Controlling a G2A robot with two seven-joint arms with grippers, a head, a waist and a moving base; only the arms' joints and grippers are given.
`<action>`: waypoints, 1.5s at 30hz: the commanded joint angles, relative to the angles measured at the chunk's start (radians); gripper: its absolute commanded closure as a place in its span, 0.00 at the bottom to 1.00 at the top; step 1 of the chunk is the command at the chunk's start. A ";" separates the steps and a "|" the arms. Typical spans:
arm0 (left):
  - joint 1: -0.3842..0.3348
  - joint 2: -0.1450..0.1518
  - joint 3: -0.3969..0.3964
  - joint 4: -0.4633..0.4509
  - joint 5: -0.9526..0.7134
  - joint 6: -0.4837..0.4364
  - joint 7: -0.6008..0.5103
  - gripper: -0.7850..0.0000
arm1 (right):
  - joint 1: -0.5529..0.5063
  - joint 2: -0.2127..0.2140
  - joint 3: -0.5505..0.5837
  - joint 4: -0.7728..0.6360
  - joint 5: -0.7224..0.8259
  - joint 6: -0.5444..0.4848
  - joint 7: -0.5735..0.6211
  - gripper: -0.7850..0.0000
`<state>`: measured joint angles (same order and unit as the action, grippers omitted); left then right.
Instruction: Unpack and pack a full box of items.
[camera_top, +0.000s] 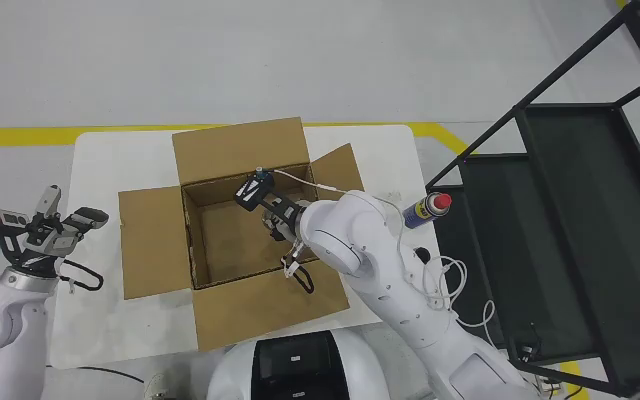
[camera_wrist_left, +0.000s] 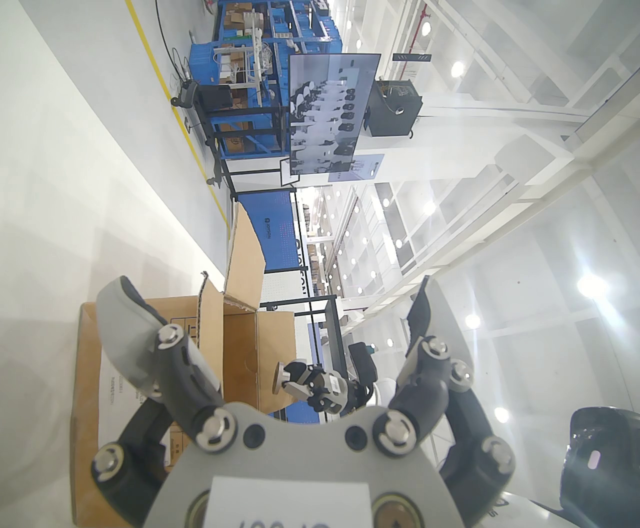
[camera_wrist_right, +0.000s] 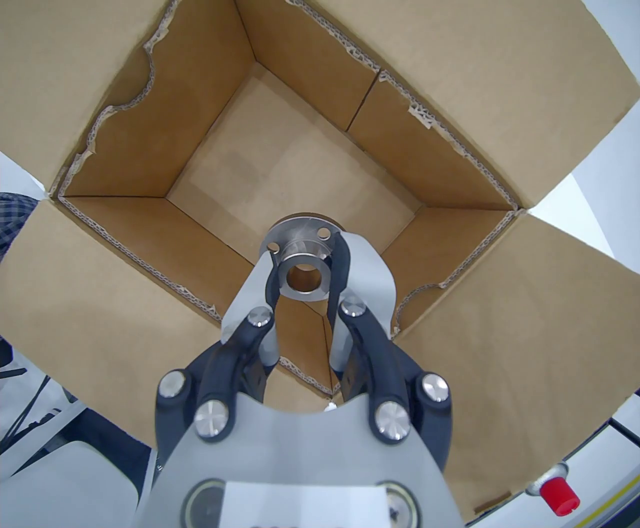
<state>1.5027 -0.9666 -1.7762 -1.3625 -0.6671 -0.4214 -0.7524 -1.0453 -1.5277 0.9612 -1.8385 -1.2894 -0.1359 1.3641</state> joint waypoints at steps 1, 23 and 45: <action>0.000 0.000 0.000 0.000 0.000 0.000 0.000 0.00 | 0.000 0.000 0.000 0.000 0.000 0.000 0.000 1.00; 0.000 0.000 0.000 0.000 0.000 0.000 0.000 0.00 | -0.030 0.026 0.092 -0.208 -0.010 0.027 0.172 1.00; 0.000 0.000 0.000 0.000 0.000 0.000 0.000 0.00 | -0.368 0.162 0.404 -0.511 0.062 -0.008 0.172 1.00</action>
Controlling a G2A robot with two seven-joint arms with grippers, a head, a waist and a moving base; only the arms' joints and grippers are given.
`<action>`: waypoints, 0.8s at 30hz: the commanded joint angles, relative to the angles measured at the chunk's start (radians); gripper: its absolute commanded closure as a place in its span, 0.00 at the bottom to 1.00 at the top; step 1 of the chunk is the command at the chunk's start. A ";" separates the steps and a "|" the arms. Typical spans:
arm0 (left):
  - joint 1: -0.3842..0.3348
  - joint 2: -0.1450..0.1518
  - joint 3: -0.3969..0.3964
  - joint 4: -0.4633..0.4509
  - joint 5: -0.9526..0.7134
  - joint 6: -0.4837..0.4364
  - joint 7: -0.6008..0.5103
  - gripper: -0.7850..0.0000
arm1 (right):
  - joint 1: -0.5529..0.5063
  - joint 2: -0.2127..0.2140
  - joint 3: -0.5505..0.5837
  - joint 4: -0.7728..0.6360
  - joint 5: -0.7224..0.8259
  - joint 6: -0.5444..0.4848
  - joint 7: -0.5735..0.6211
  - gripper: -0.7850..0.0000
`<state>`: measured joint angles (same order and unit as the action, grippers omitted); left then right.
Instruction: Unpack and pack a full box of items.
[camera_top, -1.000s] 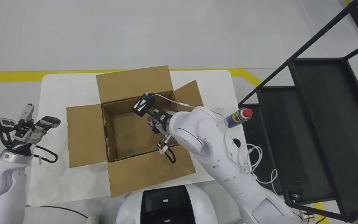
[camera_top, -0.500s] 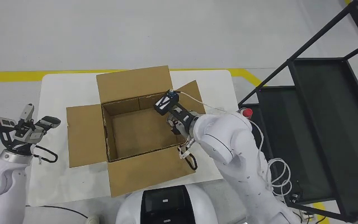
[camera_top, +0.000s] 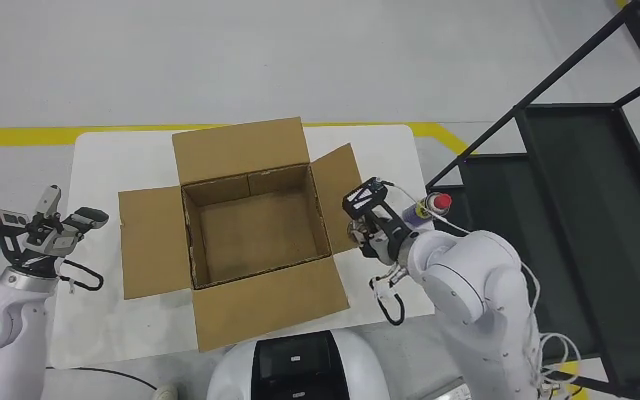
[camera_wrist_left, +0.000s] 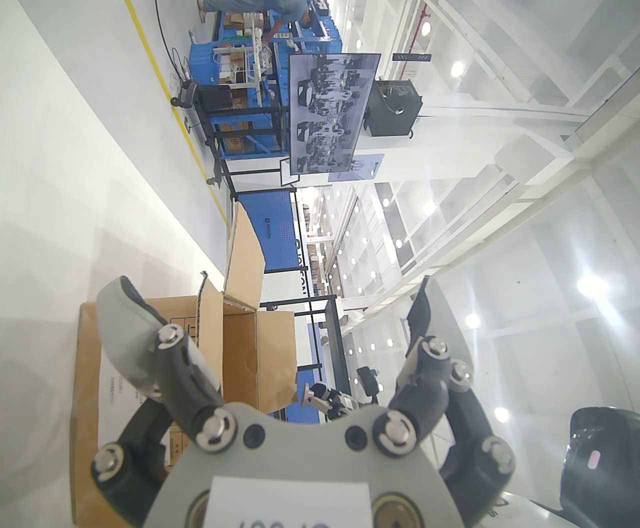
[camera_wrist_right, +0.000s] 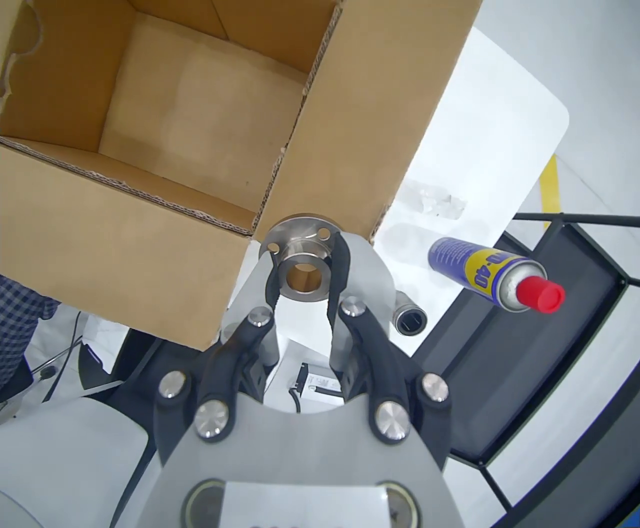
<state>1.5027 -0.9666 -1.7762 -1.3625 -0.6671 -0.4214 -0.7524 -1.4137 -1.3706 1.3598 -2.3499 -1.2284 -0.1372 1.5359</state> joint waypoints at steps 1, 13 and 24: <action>0.000 0.000 0.000 0.000 0.000 0.000 0.000 0.00 | -0.002 0.011 0.011 0.000 0.004 -0.011 0.000 1.00; 0.000 0.000 0.000 0.000 0.000 0.000 0.000 0.00 | -0.077 0.078 0.152 0.000 0.073 0.014 0.000 1.00; 0.000 0.000 0.000 0.000 0.000 0.000 0.000 0.00 | -0.061 0.091 0.203 0.000 0.163 0.028 0.000 1.00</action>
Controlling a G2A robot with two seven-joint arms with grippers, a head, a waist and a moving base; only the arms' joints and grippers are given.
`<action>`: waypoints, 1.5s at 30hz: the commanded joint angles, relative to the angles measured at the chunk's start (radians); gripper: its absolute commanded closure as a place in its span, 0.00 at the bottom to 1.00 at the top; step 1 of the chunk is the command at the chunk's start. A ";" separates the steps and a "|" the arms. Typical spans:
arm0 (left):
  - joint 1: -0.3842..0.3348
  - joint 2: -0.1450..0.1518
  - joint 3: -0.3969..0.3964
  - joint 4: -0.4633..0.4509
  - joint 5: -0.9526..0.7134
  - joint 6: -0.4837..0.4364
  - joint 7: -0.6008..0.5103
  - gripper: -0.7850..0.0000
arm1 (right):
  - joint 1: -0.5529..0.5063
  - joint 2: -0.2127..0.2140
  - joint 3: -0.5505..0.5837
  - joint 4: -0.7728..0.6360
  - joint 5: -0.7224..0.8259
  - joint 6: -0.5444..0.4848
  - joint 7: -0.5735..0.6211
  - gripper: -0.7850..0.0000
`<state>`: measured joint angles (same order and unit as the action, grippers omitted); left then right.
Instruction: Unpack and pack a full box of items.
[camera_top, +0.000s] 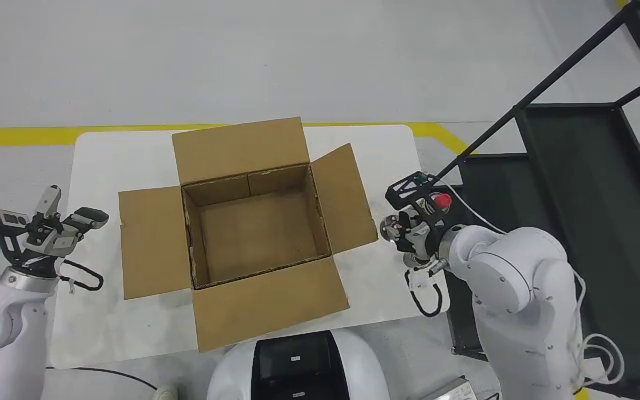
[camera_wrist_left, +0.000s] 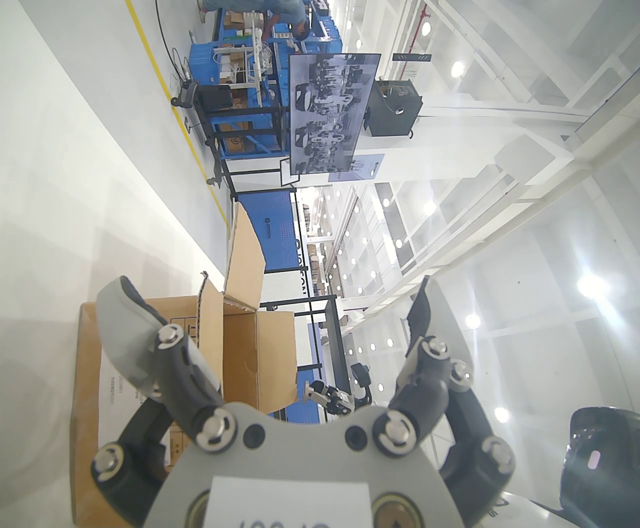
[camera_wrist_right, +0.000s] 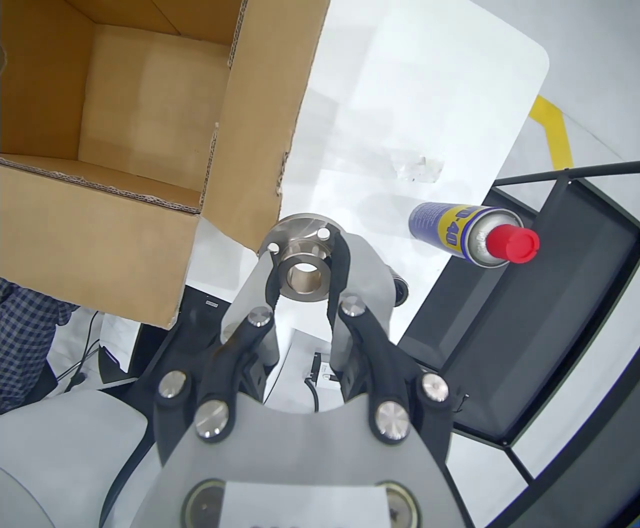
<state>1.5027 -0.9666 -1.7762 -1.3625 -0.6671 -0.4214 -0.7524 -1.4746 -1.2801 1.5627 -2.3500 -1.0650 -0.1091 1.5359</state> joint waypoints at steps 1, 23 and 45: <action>0.000 0.000 0.000 0.000 0.000 0.000 0.000 0.00 | 0.000 0.000 0.000 0.000 0.000 0.000 0.000 1.00; 0.000 0.000 0.000 0.000 0.000 0.000 0.000 0.00 | -0.116 0.021 0.076 0.011 0.076 -0.023 0.000 1.00; 0.000 0.000 0.000 0.000 0.000 0.000 0.000 0.00 | -0.358 0.048 0.010 0.172 -0.029 -0.132 -0.271 1.00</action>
<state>1.5027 -0.9666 -1.7762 -1.3625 -0.6671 -0.4214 -0.7524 -1.8245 -1.2329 1.5858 -2.1885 -1.0768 -0.2358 1.2810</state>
